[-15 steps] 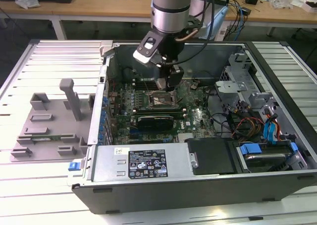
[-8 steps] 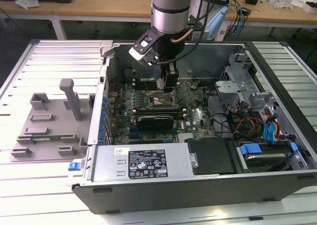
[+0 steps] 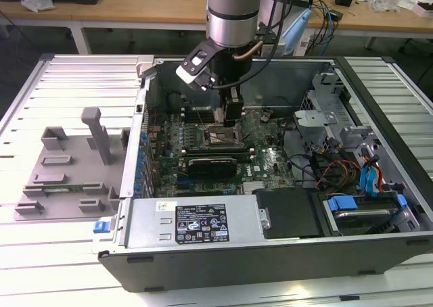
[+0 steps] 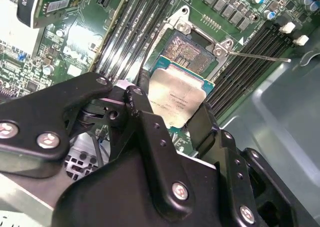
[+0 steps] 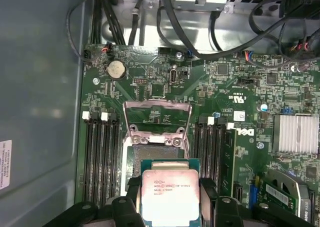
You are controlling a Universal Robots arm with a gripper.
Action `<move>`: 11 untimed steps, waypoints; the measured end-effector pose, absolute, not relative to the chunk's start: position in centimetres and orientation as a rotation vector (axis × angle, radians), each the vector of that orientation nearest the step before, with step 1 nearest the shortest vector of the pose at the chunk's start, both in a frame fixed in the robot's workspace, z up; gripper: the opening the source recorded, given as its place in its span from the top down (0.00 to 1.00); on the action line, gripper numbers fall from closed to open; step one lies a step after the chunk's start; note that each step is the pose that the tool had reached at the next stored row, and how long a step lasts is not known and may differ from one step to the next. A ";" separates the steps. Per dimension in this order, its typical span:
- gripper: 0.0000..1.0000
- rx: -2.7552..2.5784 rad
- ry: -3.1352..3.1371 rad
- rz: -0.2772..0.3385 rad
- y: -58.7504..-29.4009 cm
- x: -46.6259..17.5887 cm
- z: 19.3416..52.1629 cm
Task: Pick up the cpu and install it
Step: 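Place the cpu into insertion slot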
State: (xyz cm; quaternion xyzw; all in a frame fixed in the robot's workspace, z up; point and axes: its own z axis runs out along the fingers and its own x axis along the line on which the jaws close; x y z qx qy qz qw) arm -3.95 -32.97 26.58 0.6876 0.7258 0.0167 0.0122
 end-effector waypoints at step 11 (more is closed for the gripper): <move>0.45 2.144 2.263 0.056 -33.0 -4.1 24.8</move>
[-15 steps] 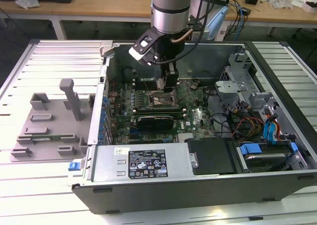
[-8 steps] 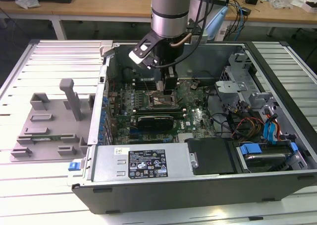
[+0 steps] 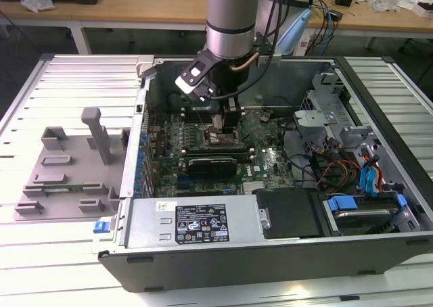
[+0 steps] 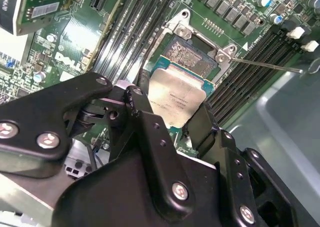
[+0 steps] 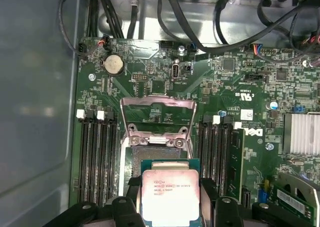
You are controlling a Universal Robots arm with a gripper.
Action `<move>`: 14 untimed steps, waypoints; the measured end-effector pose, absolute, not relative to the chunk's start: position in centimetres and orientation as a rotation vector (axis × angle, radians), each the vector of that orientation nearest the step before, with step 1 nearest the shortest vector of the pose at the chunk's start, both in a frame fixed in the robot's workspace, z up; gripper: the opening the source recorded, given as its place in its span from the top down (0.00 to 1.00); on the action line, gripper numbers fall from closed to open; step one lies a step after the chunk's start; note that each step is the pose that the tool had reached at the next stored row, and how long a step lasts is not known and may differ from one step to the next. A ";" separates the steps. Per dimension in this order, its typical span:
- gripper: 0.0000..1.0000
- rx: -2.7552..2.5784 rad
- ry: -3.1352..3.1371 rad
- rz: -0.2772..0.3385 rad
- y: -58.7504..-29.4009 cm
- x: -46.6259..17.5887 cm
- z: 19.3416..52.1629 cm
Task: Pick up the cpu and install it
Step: 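Place the cpu into insertion slot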
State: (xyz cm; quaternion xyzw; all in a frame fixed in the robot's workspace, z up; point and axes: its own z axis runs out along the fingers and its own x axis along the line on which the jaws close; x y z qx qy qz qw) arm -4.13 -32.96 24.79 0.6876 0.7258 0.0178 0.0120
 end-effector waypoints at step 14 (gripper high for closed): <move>0.45 2.156 2.245 0.048 -32.5 -4.1 22.8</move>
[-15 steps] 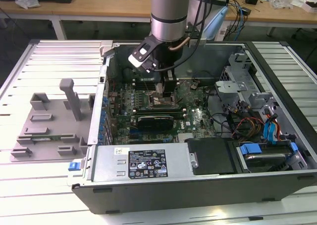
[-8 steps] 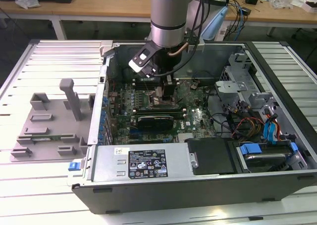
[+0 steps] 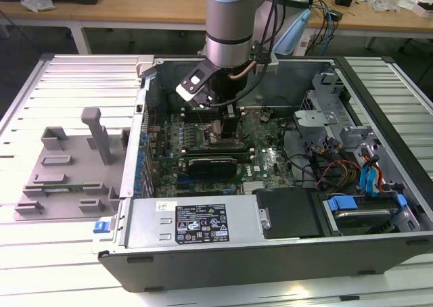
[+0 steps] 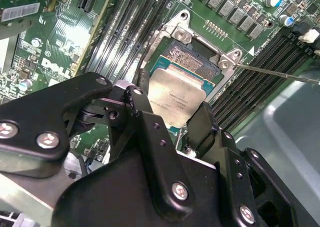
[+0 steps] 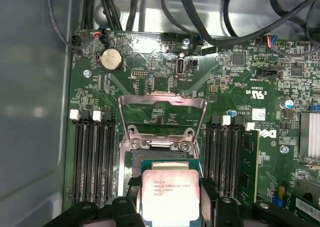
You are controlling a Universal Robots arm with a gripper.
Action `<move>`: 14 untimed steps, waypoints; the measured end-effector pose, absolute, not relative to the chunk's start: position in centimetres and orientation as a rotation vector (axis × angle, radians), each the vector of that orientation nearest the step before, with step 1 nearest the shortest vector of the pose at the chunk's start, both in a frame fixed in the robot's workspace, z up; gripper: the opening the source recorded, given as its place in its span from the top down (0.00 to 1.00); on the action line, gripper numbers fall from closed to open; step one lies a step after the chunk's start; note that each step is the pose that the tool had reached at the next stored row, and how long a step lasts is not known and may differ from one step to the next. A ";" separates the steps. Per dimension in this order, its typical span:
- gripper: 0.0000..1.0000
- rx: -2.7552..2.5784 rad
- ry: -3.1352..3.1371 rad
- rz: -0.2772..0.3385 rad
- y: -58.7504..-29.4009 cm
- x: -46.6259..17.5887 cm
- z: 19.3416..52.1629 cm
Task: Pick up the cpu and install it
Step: 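Place the cpu into insertion slot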
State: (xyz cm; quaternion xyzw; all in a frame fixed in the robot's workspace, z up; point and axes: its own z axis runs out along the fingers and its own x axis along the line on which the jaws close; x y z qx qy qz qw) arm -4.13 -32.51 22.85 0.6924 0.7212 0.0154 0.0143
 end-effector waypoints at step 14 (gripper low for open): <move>0.45 2.174 2.226 0.045 -31.7 -4.3 20.9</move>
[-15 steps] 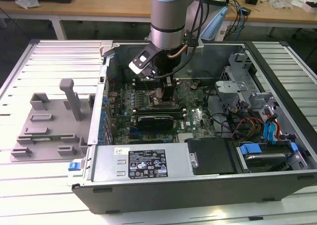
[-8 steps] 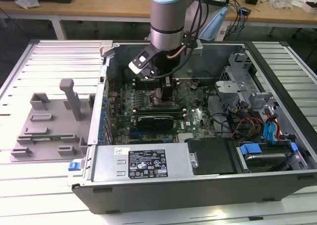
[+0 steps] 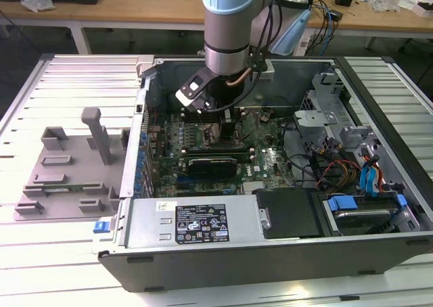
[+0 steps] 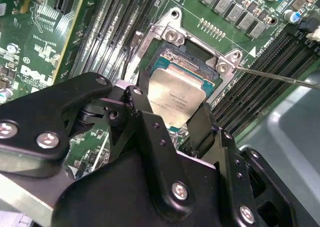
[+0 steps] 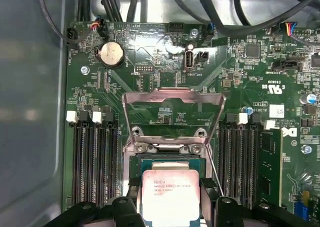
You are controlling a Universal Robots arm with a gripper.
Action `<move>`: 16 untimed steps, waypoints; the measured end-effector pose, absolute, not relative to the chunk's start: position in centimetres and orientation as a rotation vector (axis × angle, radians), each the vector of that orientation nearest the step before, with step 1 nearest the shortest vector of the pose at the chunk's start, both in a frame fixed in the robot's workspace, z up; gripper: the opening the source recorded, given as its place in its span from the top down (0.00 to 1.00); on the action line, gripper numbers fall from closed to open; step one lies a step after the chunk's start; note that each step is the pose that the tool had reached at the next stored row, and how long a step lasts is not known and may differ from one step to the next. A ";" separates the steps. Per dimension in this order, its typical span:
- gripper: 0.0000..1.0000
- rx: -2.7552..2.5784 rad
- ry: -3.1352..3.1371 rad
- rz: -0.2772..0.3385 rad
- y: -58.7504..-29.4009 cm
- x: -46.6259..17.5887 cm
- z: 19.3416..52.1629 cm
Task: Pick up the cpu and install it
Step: 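Place the cpu into insertion slot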
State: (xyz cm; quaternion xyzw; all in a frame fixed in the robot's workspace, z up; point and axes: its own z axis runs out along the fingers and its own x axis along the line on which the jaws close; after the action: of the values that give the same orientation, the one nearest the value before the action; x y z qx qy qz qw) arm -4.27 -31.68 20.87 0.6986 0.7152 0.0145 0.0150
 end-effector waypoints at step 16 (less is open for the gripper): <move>0.45 2.199 2.201 0.045 -31.6 -4.4 19.8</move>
State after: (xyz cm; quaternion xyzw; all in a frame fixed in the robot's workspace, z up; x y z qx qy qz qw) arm -4.39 -31.55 19.84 0.7066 0.7074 0.0145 0.0152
